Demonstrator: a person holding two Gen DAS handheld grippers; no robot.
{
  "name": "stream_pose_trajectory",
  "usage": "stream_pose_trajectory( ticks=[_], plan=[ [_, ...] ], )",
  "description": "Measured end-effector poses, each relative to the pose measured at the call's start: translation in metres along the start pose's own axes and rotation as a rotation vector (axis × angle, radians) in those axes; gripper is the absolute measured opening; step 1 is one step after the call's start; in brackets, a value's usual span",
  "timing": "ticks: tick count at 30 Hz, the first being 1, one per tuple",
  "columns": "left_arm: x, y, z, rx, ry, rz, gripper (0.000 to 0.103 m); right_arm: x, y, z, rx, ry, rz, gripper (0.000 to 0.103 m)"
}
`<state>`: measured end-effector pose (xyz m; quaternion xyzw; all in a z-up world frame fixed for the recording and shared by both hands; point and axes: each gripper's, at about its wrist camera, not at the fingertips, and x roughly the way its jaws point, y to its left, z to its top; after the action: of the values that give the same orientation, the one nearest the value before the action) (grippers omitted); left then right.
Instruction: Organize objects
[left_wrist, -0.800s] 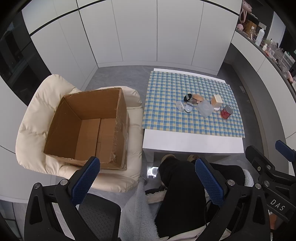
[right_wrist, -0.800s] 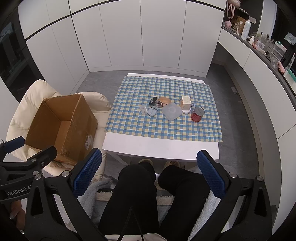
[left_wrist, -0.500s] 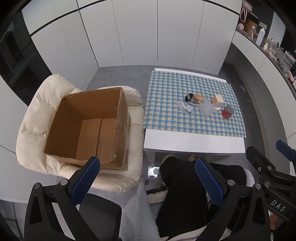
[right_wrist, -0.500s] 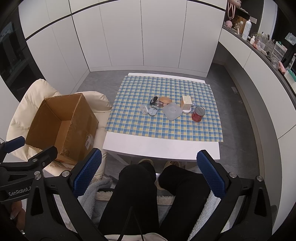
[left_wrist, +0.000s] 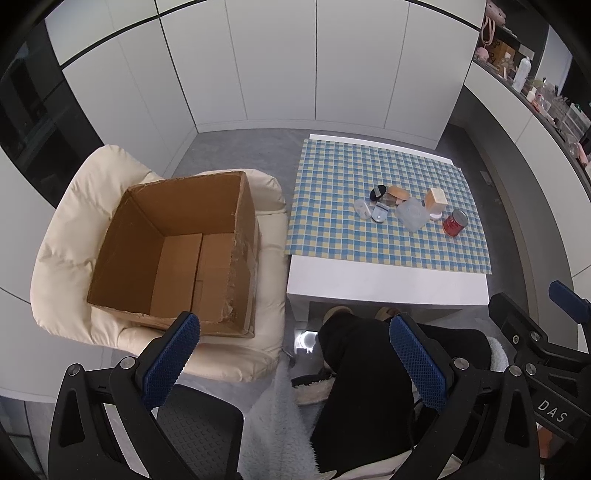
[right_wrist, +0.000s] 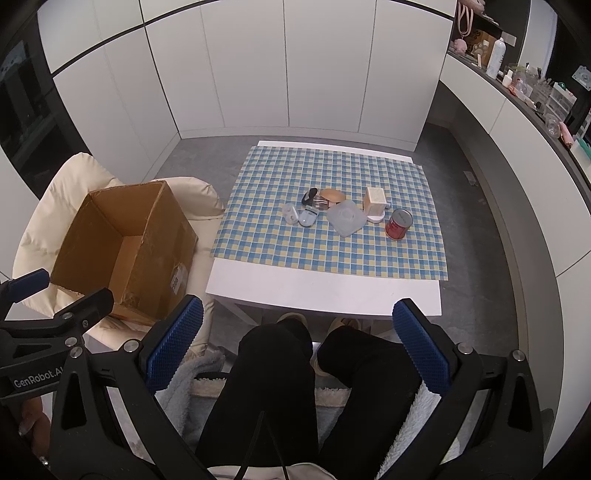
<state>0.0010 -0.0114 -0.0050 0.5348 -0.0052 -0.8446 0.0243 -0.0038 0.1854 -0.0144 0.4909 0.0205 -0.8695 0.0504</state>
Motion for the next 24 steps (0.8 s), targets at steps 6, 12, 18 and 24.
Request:
stream_pose_trajectory(
  ticks=[6, 12, 18, 24],
  plan=[
    [0.001, -0.002, -0.001, 0.004, 0.003, -0.002, 0.103, 0.000, -0.001, -0.001, 0.001, 0.001, 0.000, 0.103],
    [0.006, -0.005, -0.001, 0.009, 0.016, -0.004, 0.103, 0.000, -0.004, 0.000, 0.007, 0.005, 0.001, 0.103],
    [0.007, -0.009, -0.001, 0.002, 0.013, -0.002, 0.103, 0.003, -0.009, 0.001, 0.018, 0.012, 0.011, 0.103],
    [0.010, -0.010, 0.001, -0.004, 0.017, -0.007, 0.103, 0.006, -0.010, 0.001, 0.017, 0.014, 0.010, 0.103]
  ],
)
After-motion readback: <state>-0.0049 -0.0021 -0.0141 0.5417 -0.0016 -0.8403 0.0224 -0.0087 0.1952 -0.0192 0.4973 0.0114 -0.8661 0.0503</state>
